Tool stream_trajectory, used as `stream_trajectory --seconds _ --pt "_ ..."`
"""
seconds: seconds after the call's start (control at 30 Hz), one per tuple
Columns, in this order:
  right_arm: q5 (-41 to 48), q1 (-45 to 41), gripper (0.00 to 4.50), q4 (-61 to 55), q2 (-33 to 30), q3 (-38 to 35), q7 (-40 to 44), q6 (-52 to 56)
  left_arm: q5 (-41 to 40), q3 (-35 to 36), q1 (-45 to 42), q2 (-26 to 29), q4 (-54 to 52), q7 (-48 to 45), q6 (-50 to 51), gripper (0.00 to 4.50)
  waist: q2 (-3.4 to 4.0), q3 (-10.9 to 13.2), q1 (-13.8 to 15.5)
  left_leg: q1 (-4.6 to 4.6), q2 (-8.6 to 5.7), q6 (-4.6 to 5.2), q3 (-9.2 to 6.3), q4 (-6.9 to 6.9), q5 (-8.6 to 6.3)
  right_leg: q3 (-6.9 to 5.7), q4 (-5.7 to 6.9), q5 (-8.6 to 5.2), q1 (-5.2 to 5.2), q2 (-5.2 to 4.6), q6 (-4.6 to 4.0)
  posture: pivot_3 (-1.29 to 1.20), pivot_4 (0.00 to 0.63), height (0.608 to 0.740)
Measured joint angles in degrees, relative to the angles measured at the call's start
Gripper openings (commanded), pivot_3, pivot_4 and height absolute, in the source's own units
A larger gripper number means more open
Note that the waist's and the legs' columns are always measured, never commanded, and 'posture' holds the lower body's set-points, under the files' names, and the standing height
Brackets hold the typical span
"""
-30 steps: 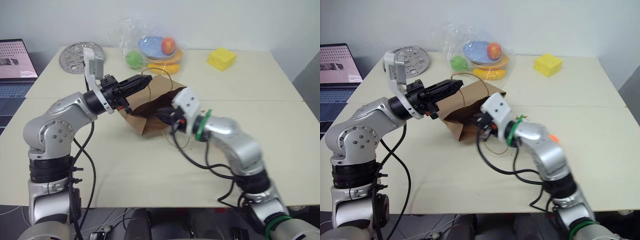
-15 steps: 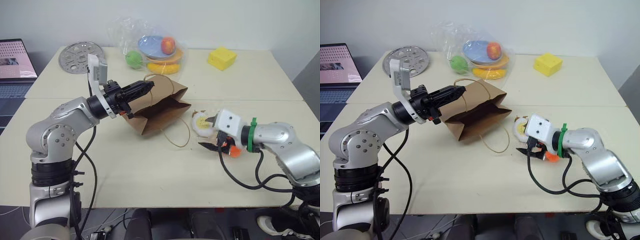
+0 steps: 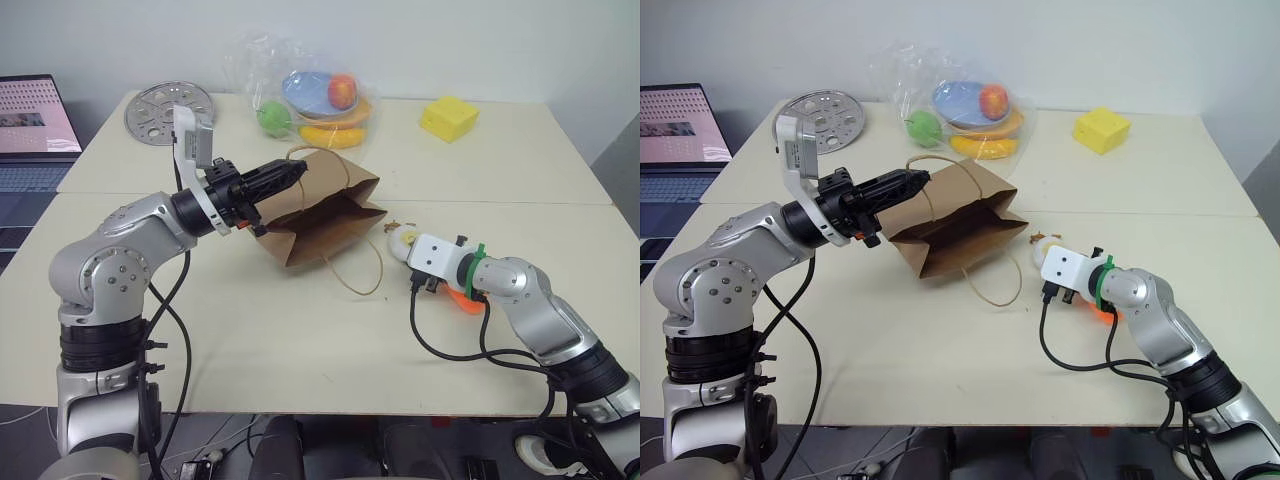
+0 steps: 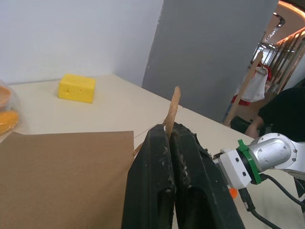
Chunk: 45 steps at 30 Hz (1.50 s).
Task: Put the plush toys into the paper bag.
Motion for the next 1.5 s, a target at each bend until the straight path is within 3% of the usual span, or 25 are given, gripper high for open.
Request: stream_trajectory --seconds 0.07,0.2,0.33,0.53,0.7,0.77,0.9,1.0,1.07,1.17,1.37,1.4,1.47,1.5 --pt "-0.05 -0.15 0.05 0.48 0.13 -0.62 0.05 -1.07 -0.05 0.24 -0.01 0.07 0.0 -0.01 0.06 0.0 0.0 0.0 0.0 0.0 0.0 0.0 0.0 0.0 0.0 0.0 0.0 0.0 0.0 0.0 0.0 0.0 0.15 0.74" --pt "3.91 -0.84 0.05 0.2 -1.02 -4.43 4.48 0.43 -1.2 0.89 -0.27 0.12 0.08 -0.29 0.37 0.0 0.01 0.01 0.04 -0.01 -0.01 0.0 0.0 0.0 0.0 0.0 0.0 0.01 0.01 -0.01 0.01 0.0 0.15 0.74" --pt "15.92 -2.29 0.05 -8.24 -11.93 -13.77 18.87 5.95 -2.39 1.85 -1.06 1.11 0.2 -1.25 1.18 0.0 0.08 0.09 0.38 -0.04 -0.02 0.01 -0.06 -0.02 -0.01 -0.08 -0.01 0.02 0.02 -0.05 0.03 0.0 0.15 0.74" --pt "29.2 -4.61 0.05 -16.93 -15.25 -18.17 28.32 13.16 -3.04 1.95 -1.32 1.65 0.39 -3.27 1.7 0.0 0.07 0.09 -0.07 -0.02 0.0 0.01 -0.07 0.0 -0.01 -0.1 0.0 0.02 0.04 -0.03 0.03 0.0 0.15 0.74" --pt "30.94 -14.03 0.05 -18.0 -6.3 -14.51 23.27 17.19 -3.9 1.44 -2.55 2.14 0.84 -5.01 2.54 0.0 0.05 0.07 -0.43 0.01 0.01 0.0 -0.06 0.07 0.01 -0.09 0.0 0.03 0.05 -0.02 0.04 0.0 0.15 0.74" --pt "27.31 -17.02 0.05 -14.06 -0.18 -8.96 19.75 16.43 -4.0 1.37 -2.92 2.04 1.39 -5.09 2.55 0.0 0.04 0.07 -0.52 0.04 0.01 0.0 -0.04 0.08 0.02 -0.08 0.03 0.04 0.04 -0.01 0.05 0.0 0.15 0.74" --pt "20.32 -19.96 0.05 -5.83 6.3 -0.4 15.94 13.25 -4.07 1.24 -3.08 1.76 1.64 -5.07 2.55 0.0 0.04 0.07 -0.3 -0.01 0.0 -0.01 -0.06 0.06 0.02 -0.09 0.04 0.04 0.01 -0.02 0.05 0.0 0.15 0.74" --pt "17.07 -21.23 0.05 -1.85 8.98 2.52 14.67 10.65 -4.21 1.28 -3.02 1.7 1.64 -5.04 2.55 0.0 0.04 0.07 0.17 -0.09 0.0 -0.01 -0.13 0.04 0.01 -0.16 0.04 0.05 -0.05 -0.03 0.04 0.0 0.15 0.74" --pt "13.86 -24.09 0.05 4.2 14.45 3.21 10.59 10.19 -4.28 1.44 -2.92 1.54 1.67 -4.93 2.55 0.0 0.03 0.07 -0.04 -0.08 0.01 -0.02 -0.13 0.02 0.02 -0.16 0.08 0.06 -0.08 -0.03 0.03 0.0 0.15 0.74" --pt "12.38 -26.12 0.89 7.06 19.51 3.3 7.38 10.33 -4.54 0.86 -2.94 0.56 1.37 -4.85 2.55 0.0 0.03 0.07 -0.14 -0.08 0.02 -0.02 -0.17 -0.01 0.02 -0.2 0.19 0.05 -0.13 -0.03 0.02 0.0 0.15 0.74" --pt "11.73 -26.12 2.95 7.11 20.49 2.85 7.21 11.51 -4.53 0.86 -2.4 0.28 1.38 -4.76 2.51 0.0 0.03 0.07 0.19 -0.11 -0.01 -0.02 -0.19 0.02 0.02 -0.23 0.17 0.05 -0.1 -0.05 0.02 0.0 0.15 0.74" --pt "11.85 -25.94 3.47 6.62 20.48 2.56 7.4 12.3 -4.52 0.86 -2.41 0.1 1.38 -4.75 2.44 0.0 0.03 0.07 0.18 -0.11 -0.01 -0.02 -0.2 0.02 0.02 -0.24 0.19 0.05 -0.11 -0.04 0.02 0.0 0.15 0.74" --pt "13.23 -25.31 4.06 4.52 20.22 1.6 7.96 14.47 -4.38 0.84 -2.48 -0.26 1.46 -4.71 2.3 0.0 0.04 0.07 0.14 -0.11 -0.01 -0.02 -0.21 0.02 0.02 -0.24 0.24 0.05 -0.11 -0.04 0.02 0.0 0.15 0.74" --pt "14.39 -24.87 4.06 2.5 19.9 0.67 8.65 15.97 -4.18 0.78 -2.56 -0.5 1.73 -4.69 2.2 0.0 0.04 0.07 0.11 -0.11 -0.01 -0.02 -0.21 0.02 0.02 -0.24 0.26 0.05 -0.12 -0.03 0.02 0.0 0.15 0.74"
